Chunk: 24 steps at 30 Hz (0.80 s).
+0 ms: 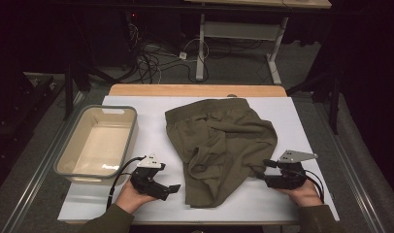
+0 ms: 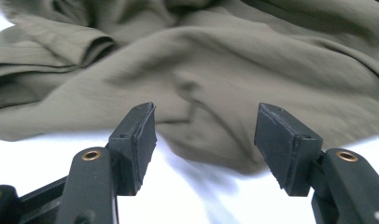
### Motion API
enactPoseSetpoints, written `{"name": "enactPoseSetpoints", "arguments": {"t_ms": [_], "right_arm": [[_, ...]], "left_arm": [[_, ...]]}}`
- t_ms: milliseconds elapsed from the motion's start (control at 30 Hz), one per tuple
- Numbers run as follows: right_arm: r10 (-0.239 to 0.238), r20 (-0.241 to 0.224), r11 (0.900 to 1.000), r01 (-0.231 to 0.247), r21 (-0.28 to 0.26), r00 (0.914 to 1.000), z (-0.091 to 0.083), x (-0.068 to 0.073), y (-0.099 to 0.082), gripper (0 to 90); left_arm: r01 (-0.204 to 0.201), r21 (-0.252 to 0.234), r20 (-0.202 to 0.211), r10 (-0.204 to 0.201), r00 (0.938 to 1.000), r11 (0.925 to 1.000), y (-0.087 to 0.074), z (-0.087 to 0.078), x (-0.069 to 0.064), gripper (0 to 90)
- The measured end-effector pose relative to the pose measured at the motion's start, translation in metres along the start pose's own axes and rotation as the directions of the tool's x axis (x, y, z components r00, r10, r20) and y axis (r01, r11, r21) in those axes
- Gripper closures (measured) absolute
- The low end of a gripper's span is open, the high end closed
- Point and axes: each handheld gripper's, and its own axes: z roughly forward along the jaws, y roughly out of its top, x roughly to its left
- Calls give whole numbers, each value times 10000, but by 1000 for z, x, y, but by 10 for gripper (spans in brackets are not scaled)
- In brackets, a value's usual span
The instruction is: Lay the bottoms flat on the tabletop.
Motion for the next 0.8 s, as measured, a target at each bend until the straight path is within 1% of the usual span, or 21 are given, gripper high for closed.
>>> {"name": "enactPoseSetpoints", "arguments": {"t_ms": [67, 167, 233, 267, 300, 333, 400, 533, 600, 667, 800], "right_arm": [[198, 129, 9997, -200, 158, 9997, 1, -6, -3, 404], [332, 214, 9991, -338, 266, 9992, 4, -11, -6, 413], [326, 284, 9988, -336, 343, 9991, 7, -11, -7, 434], [255, 243, 9990, -264, 371, 9994, 8, -12, -7, 453], [316, 194, 9984, -325, 453, 9993, 9, -11, -6, 454], [208, 158, 9988, -215, 444, 9997, 10, -10, -6, 454], [172, 114, 9989, -177, 423, 9998, 12, -9, -6, 454], [178, 82, 9989, -182, 433, 9998, 14, -9, -6, 474], [84, 68, 9990, -87, 443, 9999, 14, -10, -6, 538], [16, 135, 9993, -21, 369, 9999, 14, -9, -5, 547], [31, 154, 9995, -36, 314, 9999, 13, -10, -5, 520]], "left_arm": [[9, -12, 6, -9, 10000, 10000, 0, 0, 0, 2], [6, -4, 15, -6, 10000, 10000, 0, 0, 0, 2], [-29, 14, 30, 29, 10000, 10000, 0, 0, 0, 2], [-43, 26, 40, 43, 10000, 10000, 0, 1, -1, 3], [-51, 36, 51, 51, 10000, 10000, 0, 1, -2, 3], [-88, 27, 73, 88, 9999, 10000, 0, 1, -2, 4], [-108, -36, 139, 109, 9998, 9999, 1, 1, -4, 9], [-194, 16, 237, 194, 9995, 9998, 3, 4, -7, 9], [-218, 12, 273, 217, 9994, 9998, 4, 5, -8, 9], [-212, -157, 310, 217, 9993, 9997, 8, 5, -10, 9], [-383, -464, 351, 399, 9986, 9982, 21, 5, -12, 24]]}}
